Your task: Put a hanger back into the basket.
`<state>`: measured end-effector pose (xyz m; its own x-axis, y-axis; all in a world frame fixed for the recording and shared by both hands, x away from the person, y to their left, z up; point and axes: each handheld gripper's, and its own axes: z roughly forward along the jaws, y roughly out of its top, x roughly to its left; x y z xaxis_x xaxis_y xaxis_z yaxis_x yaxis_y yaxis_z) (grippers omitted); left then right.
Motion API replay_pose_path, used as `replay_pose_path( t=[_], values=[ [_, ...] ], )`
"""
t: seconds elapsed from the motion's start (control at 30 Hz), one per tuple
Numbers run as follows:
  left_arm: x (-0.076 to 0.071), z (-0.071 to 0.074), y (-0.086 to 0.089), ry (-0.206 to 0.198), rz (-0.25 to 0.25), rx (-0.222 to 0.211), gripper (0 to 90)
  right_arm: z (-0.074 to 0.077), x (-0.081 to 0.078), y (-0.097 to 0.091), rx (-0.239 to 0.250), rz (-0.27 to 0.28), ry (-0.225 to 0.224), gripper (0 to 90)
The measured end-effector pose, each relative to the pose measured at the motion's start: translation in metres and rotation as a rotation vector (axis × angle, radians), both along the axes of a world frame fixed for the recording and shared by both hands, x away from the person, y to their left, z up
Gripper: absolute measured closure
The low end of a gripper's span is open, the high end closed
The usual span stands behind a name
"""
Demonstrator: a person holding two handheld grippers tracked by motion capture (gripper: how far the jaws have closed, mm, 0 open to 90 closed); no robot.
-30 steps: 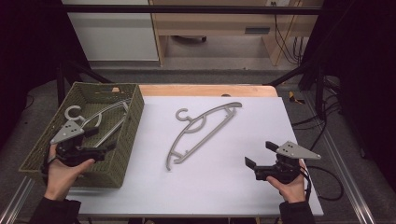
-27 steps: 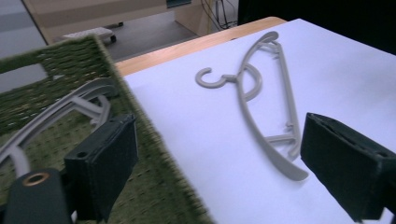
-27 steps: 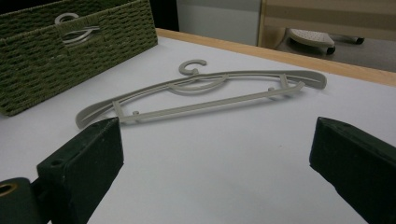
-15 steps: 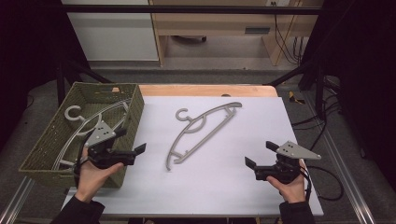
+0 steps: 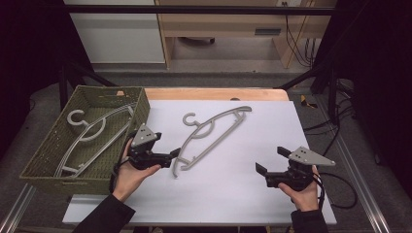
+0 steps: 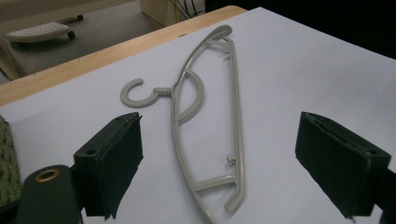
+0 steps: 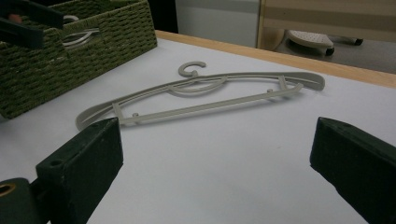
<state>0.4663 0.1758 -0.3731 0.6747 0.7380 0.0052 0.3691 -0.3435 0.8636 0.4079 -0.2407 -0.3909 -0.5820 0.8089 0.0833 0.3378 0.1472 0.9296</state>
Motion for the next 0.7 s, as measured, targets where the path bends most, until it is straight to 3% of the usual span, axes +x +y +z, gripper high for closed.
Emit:
replay_pose_path(
  t=[0.17,0.37,0.43,0.5,0.7],
  values=[
    [0.011,-0.014,-0.01,0.033,0.016,0.018,19.3,0.0,0.0,0.0,-0.003,0.003,0.0,3.1],
    [0.027,-0.042,-0.019,0.098,0.054,0.082,24.6,-0.001,0.001,0.002,-0.006,0.004,0.008,3.1],
    [0.029,-0.047,-0.02,0.11,0.062,0.083,25.8,-0.002,0.001,0.002,-0.01,0.008,0.006,3.1],
    [0.038,-0.059,-0.021,0.146,0.08,0.137,28.2,-0.002,0.002,0.003,-0.014,0.01,0.009,3.2],
    [0.052,-0.075,-0.022,0.182,0.114,0.152,38.5,-0.003,0.003,0.006,-0.022,0.009,0.012,3.2]
  ],
)
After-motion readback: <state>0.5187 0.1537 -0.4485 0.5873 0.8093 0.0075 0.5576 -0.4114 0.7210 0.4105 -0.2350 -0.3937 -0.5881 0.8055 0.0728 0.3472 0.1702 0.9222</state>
